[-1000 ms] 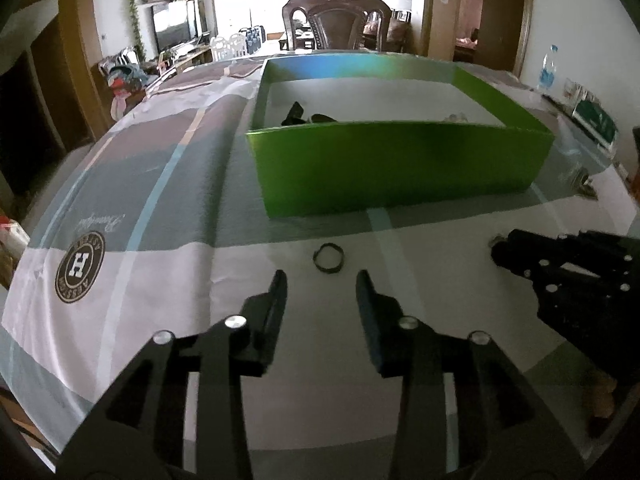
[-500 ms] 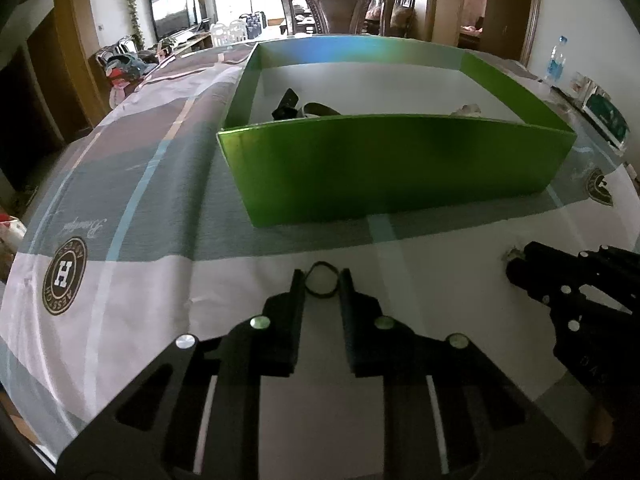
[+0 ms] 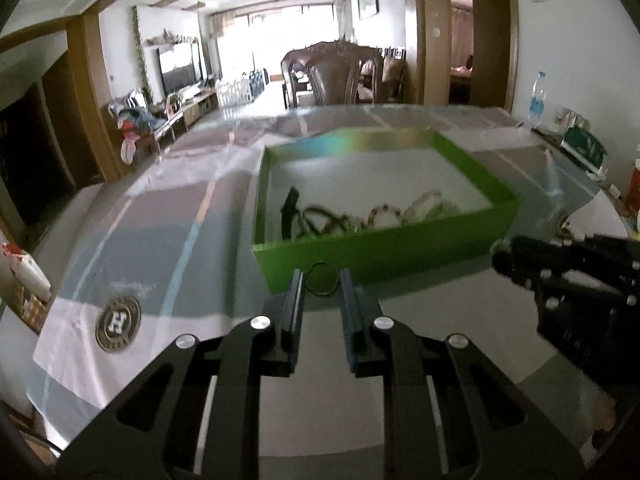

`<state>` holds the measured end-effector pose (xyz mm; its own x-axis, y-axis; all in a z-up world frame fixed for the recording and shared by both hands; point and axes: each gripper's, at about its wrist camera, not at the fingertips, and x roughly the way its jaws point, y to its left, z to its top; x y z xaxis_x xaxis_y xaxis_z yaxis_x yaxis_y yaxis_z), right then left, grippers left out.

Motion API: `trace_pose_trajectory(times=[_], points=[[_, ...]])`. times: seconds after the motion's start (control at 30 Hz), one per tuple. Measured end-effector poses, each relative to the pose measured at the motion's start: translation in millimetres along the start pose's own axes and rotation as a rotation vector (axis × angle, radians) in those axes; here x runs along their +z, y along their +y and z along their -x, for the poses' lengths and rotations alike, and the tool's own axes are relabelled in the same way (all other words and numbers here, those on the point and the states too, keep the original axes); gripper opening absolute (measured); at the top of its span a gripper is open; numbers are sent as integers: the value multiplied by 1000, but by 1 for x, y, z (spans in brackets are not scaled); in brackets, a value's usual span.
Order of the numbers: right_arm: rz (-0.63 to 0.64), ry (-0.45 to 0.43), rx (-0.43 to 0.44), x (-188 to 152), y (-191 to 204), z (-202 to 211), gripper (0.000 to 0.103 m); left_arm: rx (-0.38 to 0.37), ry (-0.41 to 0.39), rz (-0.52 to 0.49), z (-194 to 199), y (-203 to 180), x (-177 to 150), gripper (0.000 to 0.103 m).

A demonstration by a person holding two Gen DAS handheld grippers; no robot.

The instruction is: Organize jewelry

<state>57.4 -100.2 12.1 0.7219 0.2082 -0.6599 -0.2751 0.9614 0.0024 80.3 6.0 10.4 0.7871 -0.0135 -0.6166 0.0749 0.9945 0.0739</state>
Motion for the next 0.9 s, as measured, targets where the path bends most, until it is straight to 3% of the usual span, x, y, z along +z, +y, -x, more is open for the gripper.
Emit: trace_pose_trajectory(times=[0.23, 0.43, 0.7, 0.77, 0.8, 0.83, 0.9], points=[[-46, -84, -19, 59, -23, -4, 21, -36, -3, 49, -25, 8, 49, 18], [-146, -6, -31, 85, -49, -53, 21, -27, 38, 91, -70, 17, 87, 18], [-206, 63, -70, 82, -64, -93, 21, -44, 106, 107, -104, 14, 97, 18], [-212, 54, -77, 80, -64, -92, 35, -47, 113, 112, -108, 12, 94, 34], [-216, 38, -75, 78, -64, -87, 50, -41, 112, 116, -109, 13, 94, 54], [-217, 22, -75, 76, -63, -82, 57, -36, 102, 119, -107, 14, 93, 57], [-209, -3, -73, 72, -62, -71, 59, -22, 77, 116, -98, 14, 88, 58]])
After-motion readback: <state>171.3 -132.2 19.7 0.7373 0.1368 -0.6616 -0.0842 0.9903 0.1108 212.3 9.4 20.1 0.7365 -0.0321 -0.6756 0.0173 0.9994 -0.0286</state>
